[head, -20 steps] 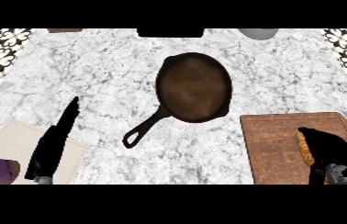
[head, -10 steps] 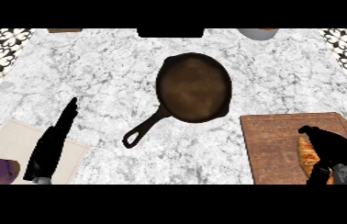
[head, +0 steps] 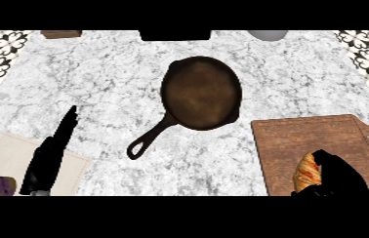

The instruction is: Pick the croissant from the cutting board and place it in the pan

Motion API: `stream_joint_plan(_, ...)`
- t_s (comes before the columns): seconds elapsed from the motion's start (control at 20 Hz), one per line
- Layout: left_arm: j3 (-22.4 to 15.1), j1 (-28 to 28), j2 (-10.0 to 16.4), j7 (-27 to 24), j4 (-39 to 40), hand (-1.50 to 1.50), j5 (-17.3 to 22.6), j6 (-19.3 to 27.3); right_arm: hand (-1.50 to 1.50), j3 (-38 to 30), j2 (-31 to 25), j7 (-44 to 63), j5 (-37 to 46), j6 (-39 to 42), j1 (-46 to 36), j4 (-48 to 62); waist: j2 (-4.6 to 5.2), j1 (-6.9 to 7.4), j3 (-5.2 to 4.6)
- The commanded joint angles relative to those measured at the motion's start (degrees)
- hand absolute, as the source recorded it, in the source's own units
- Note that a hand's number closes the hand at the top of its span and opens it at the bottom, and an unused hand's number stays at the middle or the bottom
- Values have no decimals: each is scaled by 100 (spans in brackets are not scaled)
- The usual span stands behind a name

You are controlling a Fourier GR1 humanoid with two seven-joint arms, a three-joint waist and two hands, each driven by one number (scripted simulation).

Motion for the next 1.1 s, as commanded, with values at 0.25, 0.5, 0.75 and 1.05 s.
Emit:
stream_joint_plan(0.25, -120, -137, -110, 53, 37, 0, -33, -47, 150, 842, -111, 553, 2468, -888, -599, -1876, 36, 126, 31)
stream_joint_plan(0.5, -34, -163, -13, 130, -190, 0, 4, -157, 150, 1483, 447, 917, 3193, 89, -1946, -1883, 63, 275, 37)
stream_joint_plan(0.75, 99, -268, -17, 242, -62, 0, 35, -317, 150, 1087, 1141, 488, 3085, -423, -2849, -743, 77, 223, 45)
stream_joint_plan(1.05, -235, -327, -344, 318, -154, 0, -288, -40, 150, 257, 1284, -14, 2234, -1869, -3919, 1297, 108, 284, 50)
